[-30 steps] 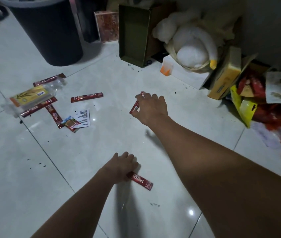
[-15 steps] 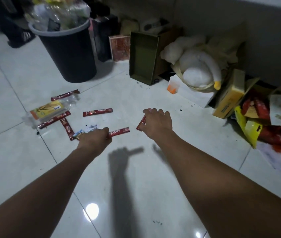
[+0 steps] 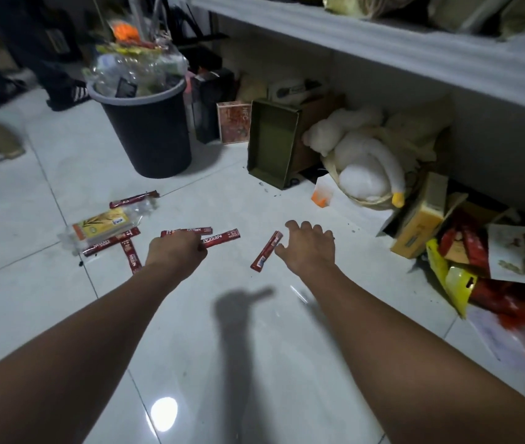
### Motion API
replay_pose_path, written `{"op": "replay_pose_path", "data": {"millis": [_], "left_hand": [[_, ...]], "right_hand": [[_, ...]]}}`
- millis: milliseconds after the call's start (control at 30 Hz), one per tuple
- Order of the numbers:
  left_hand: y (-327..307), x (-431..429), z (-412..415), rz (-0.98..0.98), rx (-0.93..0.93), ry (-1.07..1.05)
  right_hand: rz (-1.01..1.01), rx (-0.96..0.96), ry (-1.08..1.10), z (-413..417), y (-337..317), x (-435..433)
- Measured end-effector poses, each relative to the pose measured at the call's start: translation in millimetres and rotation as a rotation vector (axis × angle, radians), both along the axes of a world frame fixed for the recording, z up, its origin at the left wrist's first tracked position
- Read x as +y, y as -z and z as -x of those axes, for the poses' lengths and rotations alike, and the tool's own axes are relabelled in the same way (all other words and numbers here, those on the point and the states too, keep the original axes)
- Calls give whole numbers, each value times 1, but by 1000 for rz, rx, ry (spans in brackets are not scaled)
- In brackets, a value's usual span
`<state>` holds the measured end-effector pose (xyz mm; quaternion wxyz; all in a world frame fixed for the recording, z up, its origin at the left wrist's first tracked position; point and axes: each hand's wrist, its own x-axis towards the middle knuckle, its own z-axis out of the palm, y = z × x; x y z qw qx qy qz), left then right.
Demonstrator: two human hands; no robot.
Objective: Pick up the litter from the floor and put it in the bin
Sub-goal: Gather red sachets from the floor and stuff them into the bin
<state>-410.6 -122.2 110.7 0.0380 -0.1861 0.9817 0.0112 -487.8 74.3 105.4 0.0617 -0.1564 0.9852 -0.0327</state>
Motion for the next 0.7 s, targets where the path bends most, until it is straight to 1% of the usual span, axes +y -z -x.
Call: {"op": "replay_pose_path", "data": {"millis": [200,367,600,700], "left_hand": [[16,-30,25,14,4,-4],[25,-37,60,-18,43,34],[62,-39,87,5,46,92],[77,-40,89,3,26,111]], "right_hand": [[49,-67,42,16,42,-38],[31,-115,89,40,86,-57],[21,-182,187,62,139,-79],[59,-223,228,66,154,-94]]}}
